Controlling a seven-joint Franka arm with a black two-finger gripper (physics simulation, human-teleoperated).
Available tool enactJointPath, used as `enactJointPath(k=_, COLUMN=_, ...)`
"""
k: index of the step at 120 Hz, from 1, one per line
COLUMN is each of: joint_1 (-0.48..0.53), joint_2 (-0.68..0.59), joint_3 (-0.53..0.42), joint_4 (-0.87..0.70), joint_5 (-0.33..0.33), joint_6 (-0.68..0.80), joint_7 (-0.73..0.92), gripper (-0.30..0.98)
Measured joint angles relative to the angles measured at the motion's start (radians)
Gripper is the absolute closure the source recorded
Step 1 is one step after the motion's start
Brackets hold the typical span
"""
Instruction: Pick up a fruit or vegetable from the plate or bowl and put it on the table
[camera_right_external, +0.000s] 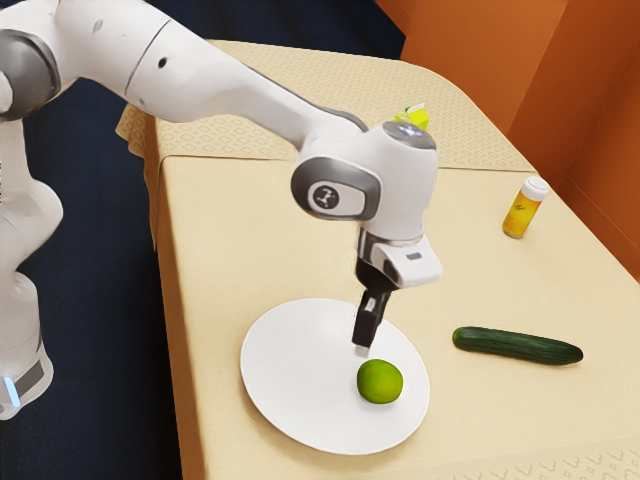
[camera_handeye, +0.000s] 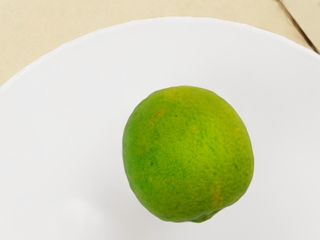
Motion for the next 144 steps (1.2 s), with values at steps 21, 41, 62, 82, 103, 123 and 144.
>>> enactJointPath(k=21, joint_1=-0.001, joint_2=0.068, joint_3=0.0, joint_4=0.035, joint_5=-0.012, joint_6=0.009, joint_7=0.008, gripper=0.0)
enactJointPath(k=41, joint_1=-0.006, joint_2=0.115, joint_3=0.0, joint_4=0.046, joint_5=-0.03, joint_6=0.019, joint_7=0.013, gripper=0.0)
enactJointPath(k=62, joint_1=-0.02, joint_2=0.149, joint_3=0.0, joint_4=0.05, joint_5=-0.041, joint_6=0.033, joint_7=0.018, gripper=0.0)
enactJointPath(k=82, joint_1=-0.025, joint_2=0.164, joint_3=-0.001, joint_4=0.07, joint_5=-0.044, joint_6=0.038, joint_7=0.021, gripper=0.0)
enactJointPath(k=103, joint_1=-0.024, joint_2=0.17, joint_3=-0.001, joint_4=0.076, joint_5=-0.045, joint_6=0.041, joint_7=0.023, gripper=0.09)
enactJointPath(k=123, joint_1=-0.025, joint_2=0.181, joint_3=-0.002, joint_4=0.076, joint_5=-0.047, joint_6=0.044, joint_7=0.023, gripper=0.3)
enactJointPath(k=144, joint_1=-0.046, joint_2=0.159, joint_3=0.001, joint_4=0.096, joint_5=-0.036, joint_6=0.044, joint_7=0.013, gripper=0.43)
